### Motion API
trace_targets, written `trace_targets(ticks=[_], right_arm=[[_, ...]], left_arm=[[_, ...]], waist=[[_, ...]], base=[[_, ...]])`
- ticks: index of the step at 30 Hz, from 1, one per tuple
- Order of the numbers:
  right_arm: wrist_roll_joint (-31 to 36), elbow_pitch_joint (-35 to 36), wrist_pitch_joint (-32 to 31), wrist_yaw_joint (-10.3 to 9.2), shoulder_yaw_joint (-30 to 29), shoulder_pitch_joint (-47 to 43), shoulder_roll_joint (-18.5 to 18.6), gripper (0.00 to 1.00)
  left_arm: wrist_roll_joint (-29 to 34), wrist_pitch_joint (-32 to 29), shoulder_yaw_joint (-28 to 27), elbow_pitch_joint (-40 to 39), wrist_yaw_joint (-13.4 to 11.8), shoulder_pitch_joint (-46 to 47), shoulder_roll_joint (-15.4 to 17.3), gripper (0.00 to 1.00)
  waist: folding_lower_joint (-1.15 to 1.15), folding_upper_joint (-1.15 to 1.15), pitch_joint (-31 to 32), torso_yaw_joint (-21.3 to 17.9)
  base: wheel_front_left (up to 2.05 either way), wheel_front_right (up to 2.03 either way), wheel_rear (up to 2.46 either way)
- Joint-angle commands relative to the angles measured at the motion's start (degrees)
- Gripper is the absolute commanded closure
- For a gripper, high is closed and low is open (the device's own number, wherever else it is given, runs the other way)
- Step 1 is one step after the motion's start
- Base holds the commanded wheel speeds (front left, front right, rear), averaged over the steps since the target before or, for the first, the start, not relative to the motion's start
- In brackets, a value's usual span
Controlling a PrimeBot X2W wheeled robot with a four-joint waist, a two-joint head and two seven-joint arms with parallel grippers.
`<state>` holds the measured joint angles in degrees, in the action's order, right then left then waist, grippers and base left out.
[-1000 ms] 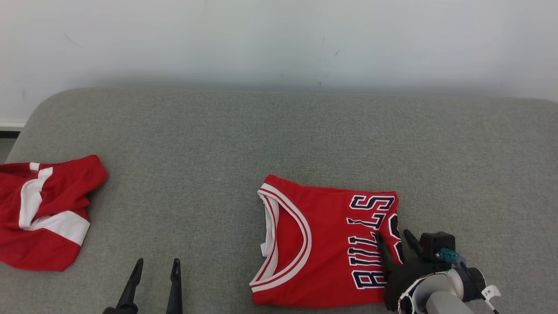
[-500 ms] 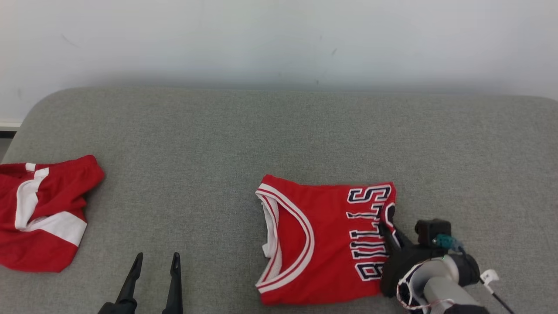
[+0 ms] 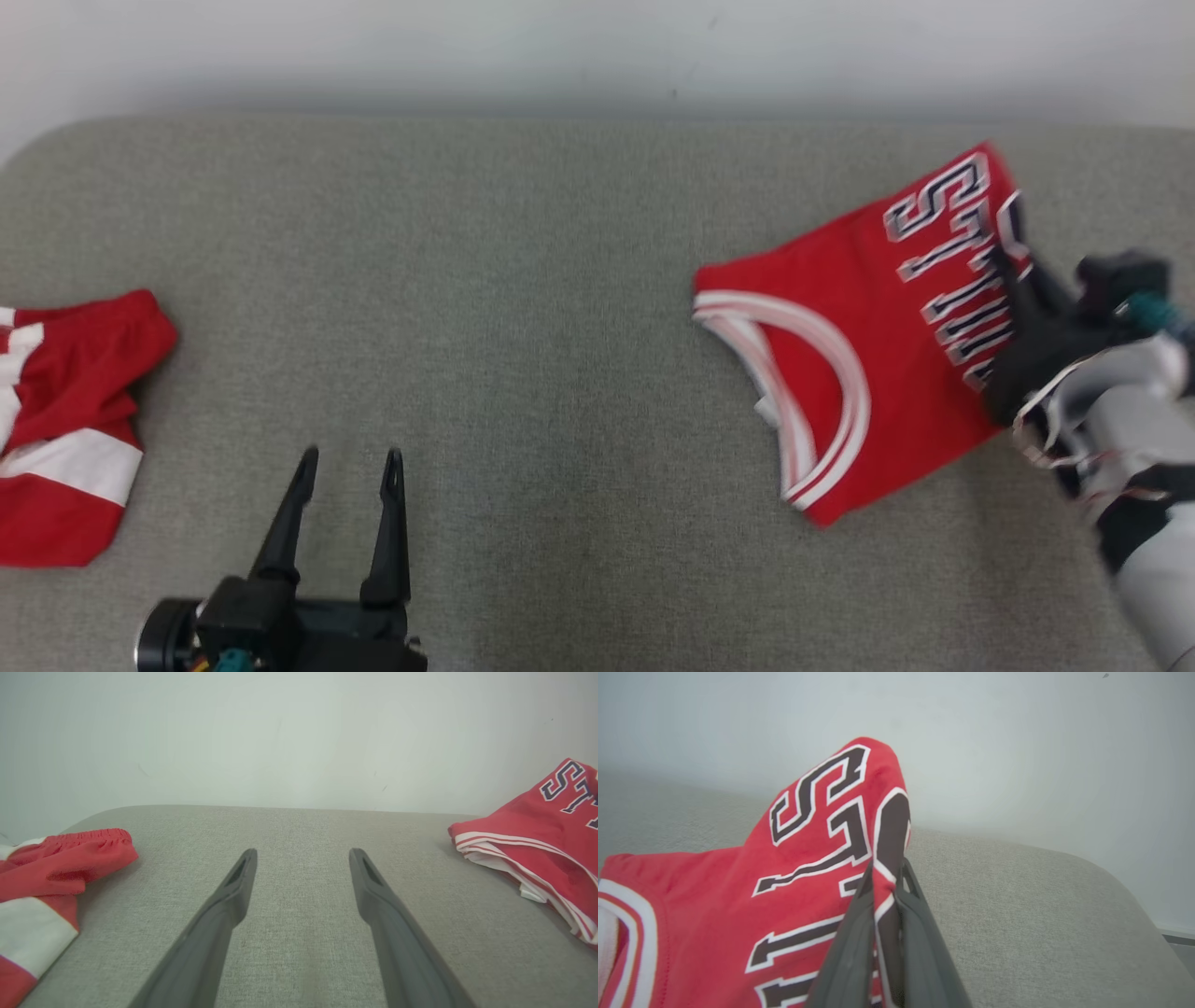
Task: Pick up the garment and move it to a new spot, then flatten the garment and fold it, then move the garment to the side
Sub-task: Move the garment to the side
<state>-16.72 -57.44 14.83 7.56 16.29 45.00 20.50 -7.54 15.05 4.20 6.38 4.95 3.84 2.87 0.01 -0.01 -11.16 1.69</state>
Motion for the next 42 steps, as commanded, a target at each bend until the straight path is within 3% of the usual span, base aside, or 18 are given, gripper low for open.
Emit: trace_targets(ticks=[1, 13, 22, 31, 40, 41, 42], right_arm=[[0.2, 0.2, -0.2, -0.11, 0.5, 2.5, 2.4, 1.0], [1.2, -0.3, -4.0, -0.11, 3.1, 12.1, 18.0, 1.0], [0.3, 0.1, -6.9, -0.11, 4.8, 15.3, 26.9, 1.0], [0.0, 0.4, -9.6, -0.11, 5.1, 16.7, 31.8, 1.0], [-1.0, -0.3, -10.6, -0.11, 4.8, 16.0, 31.5, 1.0], [-0.7, -0.4, -10.1, -0.11, 4.6, 15.8, 31.4, 0.79], [-0.4, -0.6, -9.7, -0.11, 4.3, 15.6, 31.3, 0.38]], left_arm=[[-0.1, 0.2, 0.4, -1.5, -0.3, 1.8, 0.0, 0.0], [2.7, 0.2, 3.2, -7.7, 0.0, 8.8, 0.0, 0.0], [3.3, 0.2, 3.8, -9.3, 0.0, 10.7, 0.0, 0.0], [3.6, 0.2, 3.5, -10.1, -0.1, 11.3, 0.0, 0.0], [3.5, 0.2, 2.9, -9.6, 0.0, 11.5, 0.0, 0.0], [3.2, 0.2, 2.7, -9.6, -0.2, 11.5, 0.0, 0.0], [3.0, 0.2, 2.6, -9.5, -0.2, 11.3, 0.0, 0.0]], waist=[[-0.01, 0.01, -4.2, -0.3], [-0.01, 0.01, -13.1, -0.5], [-0.01, 0.01, -15.9, -1.0], [-0.01, 0.01, -17.5, -1.1], [-0.01, 0.01, -17.7, -1.0], [-0.01, 0.01, -17.5, -1.1], [-0.01, 0.01, -17.3, -1.1]], base=[[0.0, 0.0, 0.0], [0.0, 0.0, 0.0], [0.0, 0.0, 0.0], [0.0, 0.0, 0.0], [0.0, 0.0, 0.0], [0.0, 0.0, 0.0], [0.0, 0.0, 0.0]])
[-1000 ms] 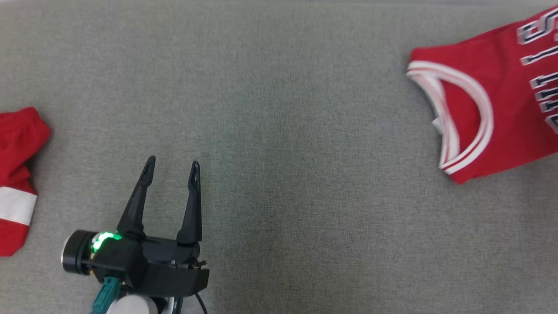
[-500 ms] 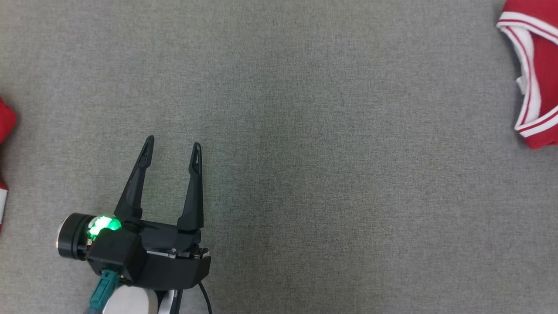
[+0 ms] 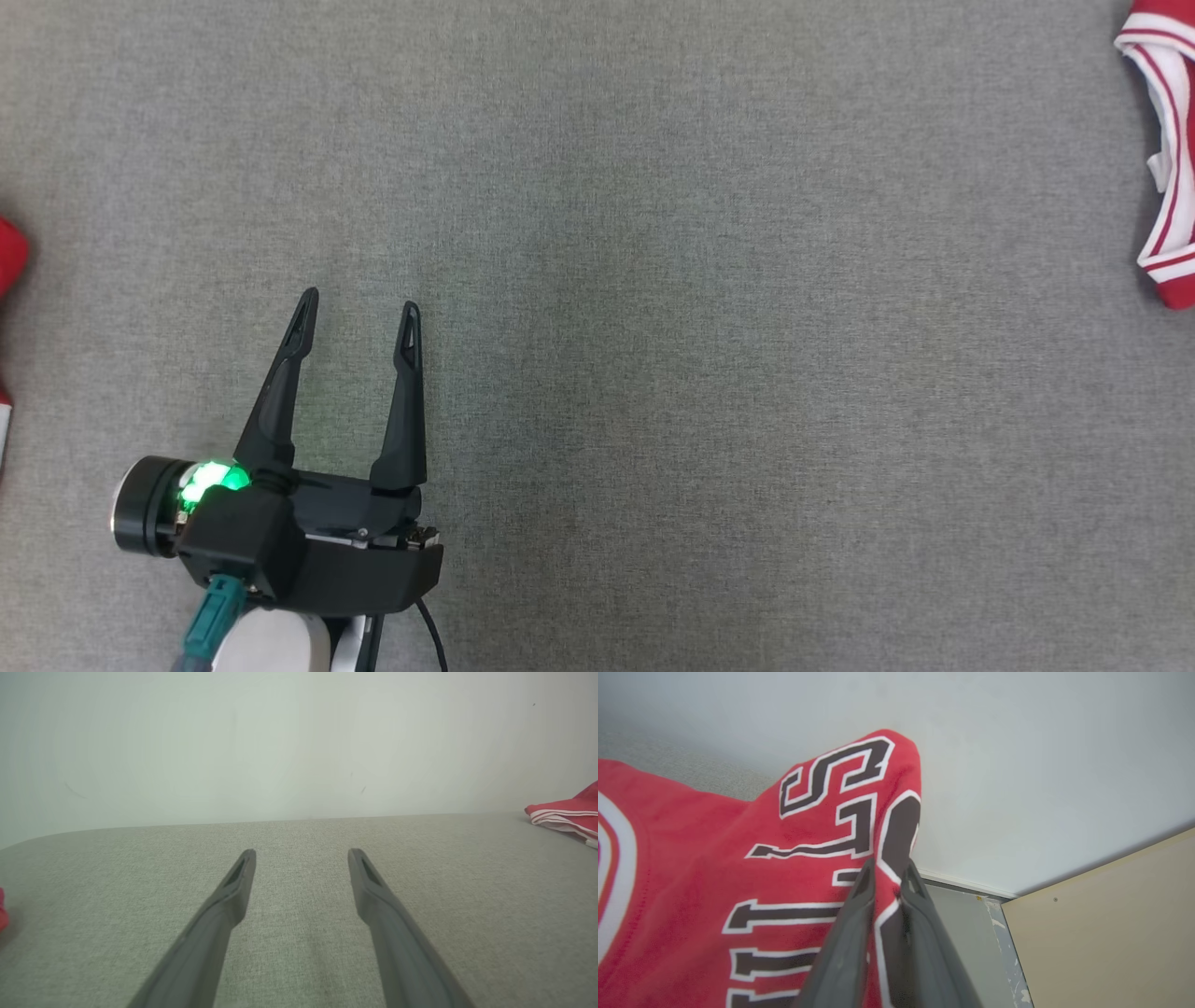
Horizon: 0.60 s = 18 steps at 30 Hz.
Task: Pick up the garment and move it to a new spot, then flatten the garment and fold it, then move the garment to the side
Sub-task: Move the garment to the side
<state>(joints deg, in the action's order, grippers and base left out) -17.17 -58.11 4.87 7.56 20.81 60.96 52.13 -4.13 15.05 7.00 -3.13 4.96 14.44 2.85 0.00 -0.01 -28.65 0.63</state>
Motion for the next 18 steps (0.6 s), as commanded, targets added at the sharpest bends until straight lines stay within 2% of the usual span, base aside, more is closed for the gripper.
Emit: trace_targets(ticks=[1, 5, 8, 14, 18], right_arm=[[0.5, -0.2, 1.0, -0.11, -0.7, -0.4, -0.3, 0.0], [2.4, -0.3, 4.1, -0.11, -2.3, -0.3, -1.3, 0.0], [3.8, 0.3, 7.5, -0.11, -4.3, -1.3, -3.4, 0.0], [2.6, 3.6, 10.2, -0.11, -9.9, -6.1, -11.0, 0.0], [3.1, 11.3, 10.2, -0.11, -14.7, -12.0, -16.2, 0.0]], left_arm=[[-0.6, 0.2, -0.3, 0.2, -0.3, 0.6, 0.1, 0.0], [-0.6, 0.2, -1.0, 1.1, -0.2, -0.5, 0.1, 0.0], [-1.1, 0.2, -1.9, 1.8, 0.1, -1.8, 0.1, 0.0], [-1.9, 0.2, -4.0, 3.3, 0.0, -5.7, 0.1, 0.0], [-2.1, 0.2, -5.2, 4.1, 0.1, -8.4, 0.1, 0.0]], waist=[[0.0, 0.01, 0.4, -0.2], [0.0, 0.01, 2.0, -0.7], [0.0, 0.01, 4.2, -1.2], [0.0, 0.01, 10.1, -2.3], [0.0, 0.01, 13.7, -2.4]], base=[[0.0, 0.0, 0.0], [0.0, 0.0, 0.0], [0.0, 0.0, 0.0], [0.0, 0.0, 0.0], [0.0, 0.0, 0.0]])
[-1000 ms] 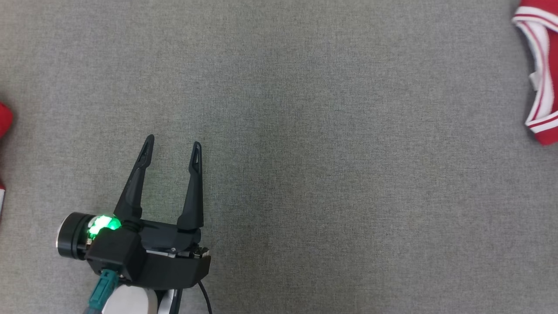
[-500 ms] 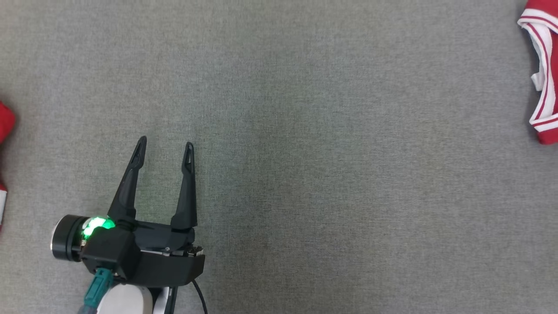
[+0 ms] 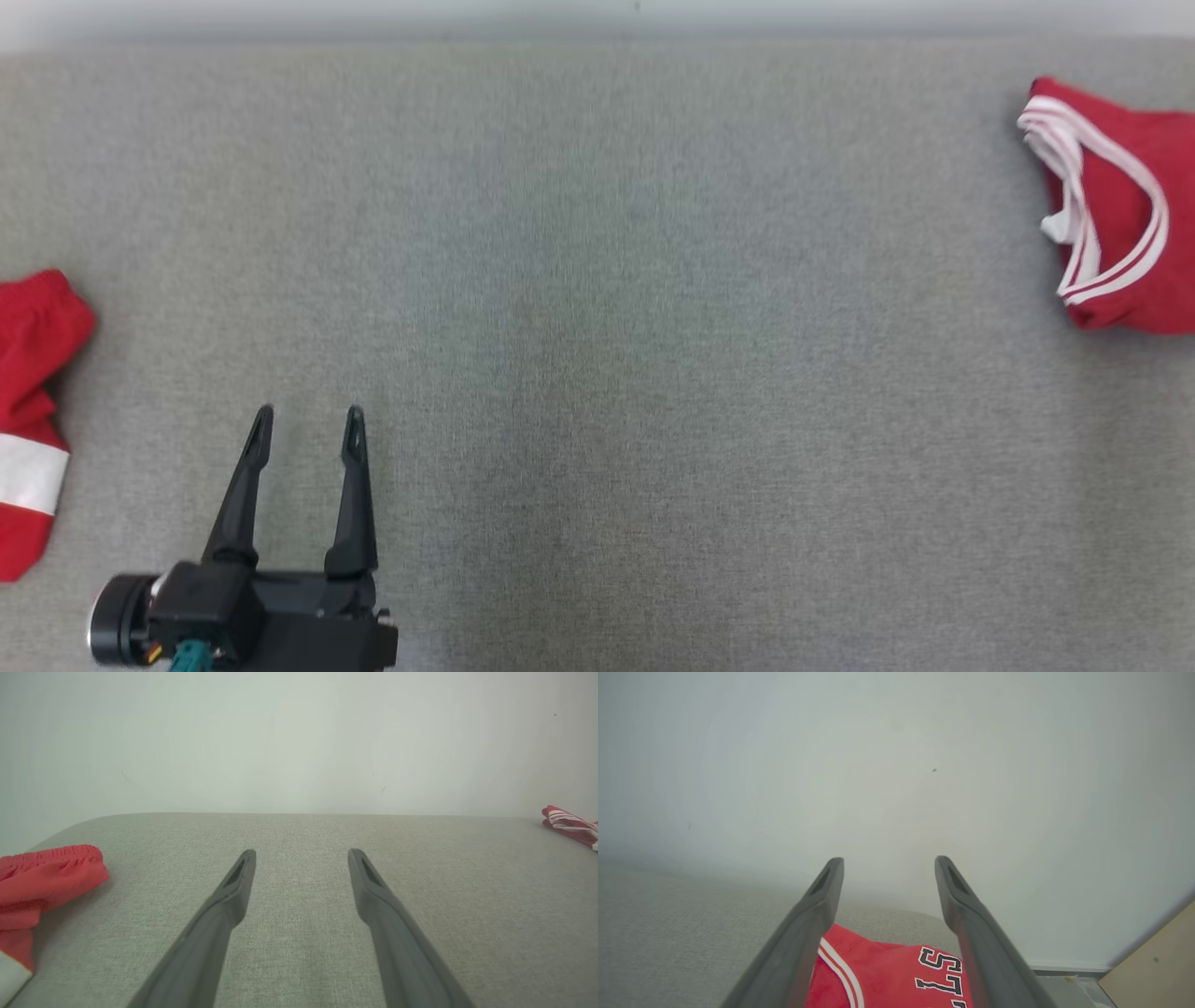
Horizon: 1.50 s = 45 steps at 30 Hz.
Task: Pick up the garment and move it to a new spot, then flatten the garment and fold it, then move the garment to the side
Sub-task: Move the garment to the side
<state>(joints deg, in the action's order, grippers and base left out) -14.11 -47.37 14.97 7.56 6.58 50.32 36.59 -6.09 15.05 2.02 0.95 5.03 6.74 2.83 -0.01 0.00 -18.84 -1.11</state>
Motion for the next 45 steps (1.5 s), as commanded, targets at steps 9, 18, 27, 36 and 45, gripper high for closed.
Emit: trace_targets(ticks=[9, 18, 27, 36, 45], right_arm=[[4.0, 21.4, 0.2, -0.11, -7.6, -21.1, -14.8, 0.0], [3.6, 34.1, 0.2, -0.11, -7.8, -36.1, -23.9, 0.0], [5.8, 38.5, 0.2, -0.11, -9.3, -48.4, -29.9, 0.0], [7.7, 40.3, 0.2, -0.11, -9.8, -53.8, -33.0, 0.0], [8.4, 38.8, 0.2, -0.11, -8.8, -54.9, -33.6, 0.0]], left_arm=[[0.0, 0.2, -1.7, 1.1, -0.2, -5.8, 0.1, 0.0], [0.3, 0.2, -1.7, 2.6, -0.3, -7.6, 0.1, 0.0], [0.7, 0.2, -1.4, 4.3, -1.0, -9.2, 0.1, 0.0], [1.4, 0.2, -1.5, 5.7, -1.4, -10.6, 0.1, 0.0], [2.0, 0.2, -1.7, 6.3, -1.7, -11.8, 0.1, 0.0]], waist=[[0.01, 0.0, 9.4, 0.1], [0.01, 0.0, 11.8, 0.6], [0.01, 0.0, 14.1, 0.8], [0.01, 0.0, 15.9, 0.5], [0.01, 0.0, 17.4, 0.5]], base=[[0.0, 0.0, 0.0], [0.0, 0.0, 0.0], [0.0, 0.0, 0.0], [0.0, 0.0, 0.0], [0.0, 0.0, 0.0]])
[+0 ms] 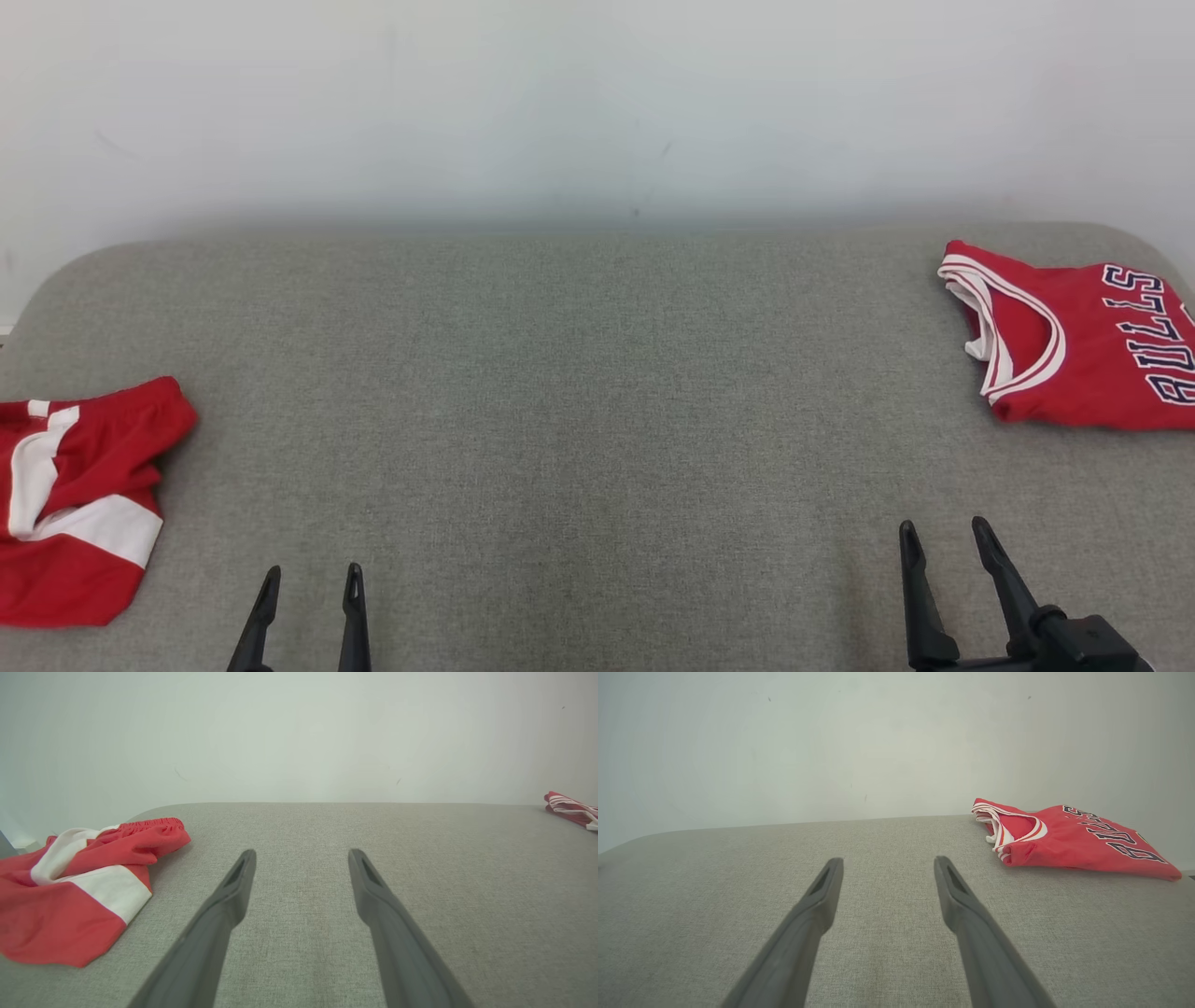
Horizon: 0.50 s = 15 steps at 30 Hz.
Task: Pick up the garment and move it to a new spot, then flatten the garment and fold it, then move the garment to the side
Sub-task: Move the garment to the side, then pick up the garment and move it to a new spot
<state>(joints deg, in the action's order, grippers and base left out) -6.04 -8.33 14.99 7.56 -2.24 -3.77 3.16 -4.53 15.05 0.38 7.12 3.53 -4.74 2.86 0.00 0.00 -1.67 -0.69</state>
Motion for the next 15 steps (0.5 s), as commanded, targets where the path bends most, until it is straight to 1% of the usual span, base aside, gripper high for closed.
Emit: trace_targets(ticks=[1, 15], right_arm=[[0.4, -0.4, 0.2, -0.11, -0.3, -1.0, -0.2, 0.0], [0.5, -1.6, 0.2, -0.11, -0.4, -0.8, -0.4, 0.0]], left_arm=[[0.3, 0.2, 0.0, 0.1, -0.3, -0.6, 0.0, 0.0], [-0.6, 0.2, -0.4, -0.1, -0.2, -1.3, 0.0, 0.0]], waist=[[0.0, 0.0, 0.4, 0.2], [0.0, 0.0, 1.1, 0.4]], base=[[0.0, 0.0, 0.0], [0.0, 0.0, 0.0]])
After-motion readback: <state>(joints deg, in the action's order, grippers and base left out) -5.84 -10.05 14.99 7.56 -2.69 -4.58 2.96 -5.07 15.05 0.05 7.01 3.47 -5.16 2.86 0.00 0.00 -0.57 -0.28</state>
